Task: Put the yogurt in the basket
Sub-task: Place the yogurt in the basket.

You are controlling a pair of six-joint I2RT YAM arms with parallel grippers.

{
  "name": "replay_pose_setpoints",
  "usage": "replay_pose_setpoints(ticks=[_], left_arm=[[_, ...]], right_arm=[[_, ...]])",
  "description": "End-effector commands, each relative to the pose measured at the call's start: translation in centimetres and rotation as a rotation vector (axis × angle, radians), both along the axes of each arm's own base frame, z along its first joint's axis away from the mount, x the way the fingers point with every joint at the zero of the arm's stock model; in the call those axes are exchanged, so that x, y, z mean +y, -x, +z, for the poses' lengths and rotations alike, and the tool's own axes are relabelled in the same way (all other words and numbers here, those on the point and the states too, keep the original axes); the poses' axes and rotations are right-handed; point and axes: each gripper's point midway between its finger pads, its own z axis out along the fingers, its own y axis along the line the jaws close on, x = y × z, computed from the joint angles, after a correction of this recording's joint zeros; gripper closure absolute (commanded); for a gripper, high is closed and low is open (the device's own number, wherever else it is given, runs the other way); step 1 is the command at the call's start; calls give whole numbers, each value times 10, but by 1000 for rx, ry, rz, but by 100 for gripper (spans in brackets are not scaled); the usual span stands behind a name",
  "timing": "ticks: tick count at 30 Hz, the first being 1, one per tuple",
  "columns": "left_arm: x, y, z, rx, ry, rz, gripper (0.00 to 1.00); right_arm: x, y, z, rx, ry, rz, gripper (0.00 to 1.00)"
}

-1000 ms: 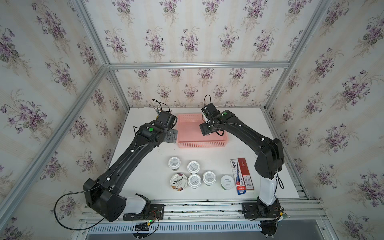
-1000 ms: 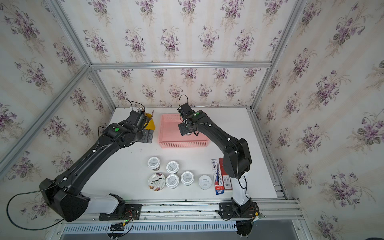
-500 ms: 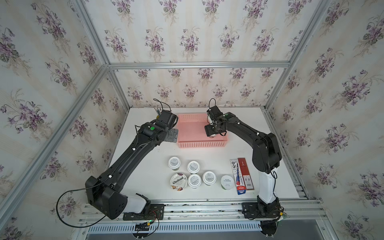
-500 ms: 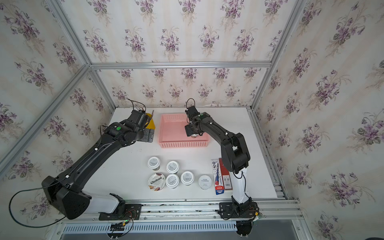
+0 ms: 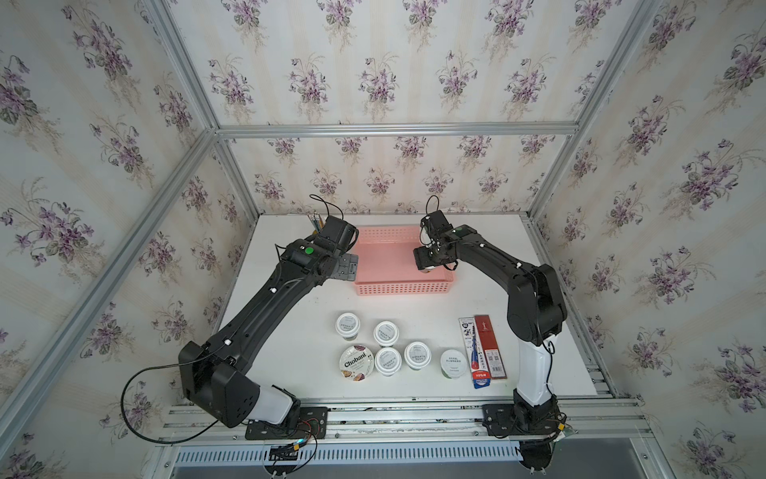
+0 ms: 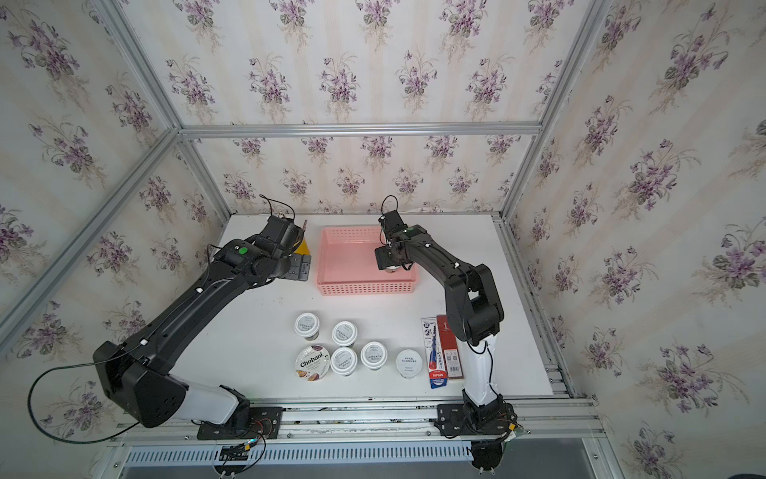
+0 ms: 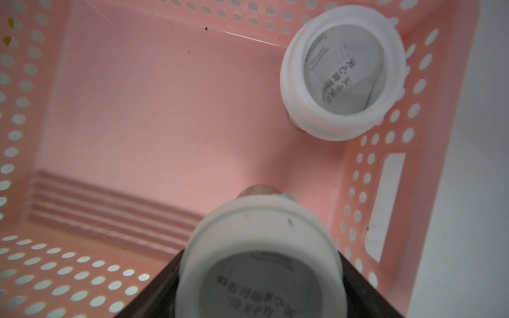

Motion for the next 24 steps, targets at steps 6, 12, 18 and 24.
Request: replay_pose_setpoints(ticks=[6,12,18,24], left_arm=[[2,-2,3,-14,-4,11,1],[7,-3,11,-31,-29,19,1],[7,0,7,-37,-20,9,1],[7,1,6,-31,-20,7,1]], right_arm=[[5,-4,-6,1,-16,5,22],[5,-7,-4,2,-1,8,23],[5,-10,-7,-2,10,4,22],[5,-14,-13,1,19,-5,22]])
